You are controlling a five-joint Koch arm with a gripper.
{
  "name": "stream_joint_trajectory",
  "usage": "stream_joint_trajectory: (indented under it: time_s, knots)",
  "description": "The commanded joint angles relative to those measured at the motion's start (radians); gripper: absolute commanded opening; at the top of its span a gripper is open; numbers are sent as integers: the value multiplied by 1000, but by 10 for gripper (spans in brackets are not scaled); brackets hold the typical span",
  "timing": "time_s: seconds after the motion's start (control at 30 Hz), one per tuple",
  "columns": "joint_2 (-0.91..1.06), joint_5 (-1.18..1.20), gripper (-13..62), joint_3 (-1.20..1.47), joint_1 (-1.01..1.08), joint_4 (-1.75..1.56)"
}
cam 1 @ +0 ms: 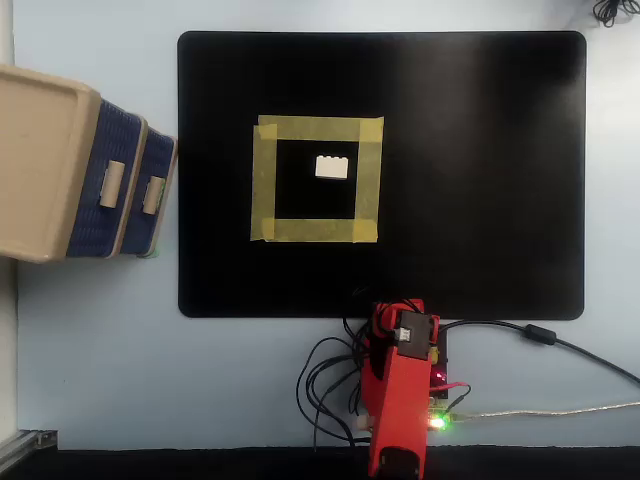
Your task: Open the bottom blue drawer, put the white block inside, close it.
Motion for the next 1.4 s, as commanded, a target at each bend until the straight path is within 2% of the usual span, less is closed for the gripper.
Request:
stream_joint_trajectory:
  time_s: [0.0,0.3,0.4,0.5,0.57,0.63,0.73,0.83,1.0,1.1,1.23,1.37]
  knots:
    - [67,-3,344,2,21,117]
    - [67,-12,343,-29,23,138]
    - [67,-28,340,-347,18,229]
    - [35,-141,337,-713,-20,245]
    - [-57,-357,336,-807,-187,235]
    - [-138,-624,336,-811,-485,176]
    - [-262,-1117,335,-752,-971,-141]
    - [-400,-1430,336,-629,-1181,-736]
    - [-557,-1508,336,-397,-1206,-1647]
    - [-787,-1536,336,-365,-1216,-2134]
    - [-1068,-1595,335,-451,-1218,-2456]
    - [-1218,-1608,336,-618,-1239,-2508]
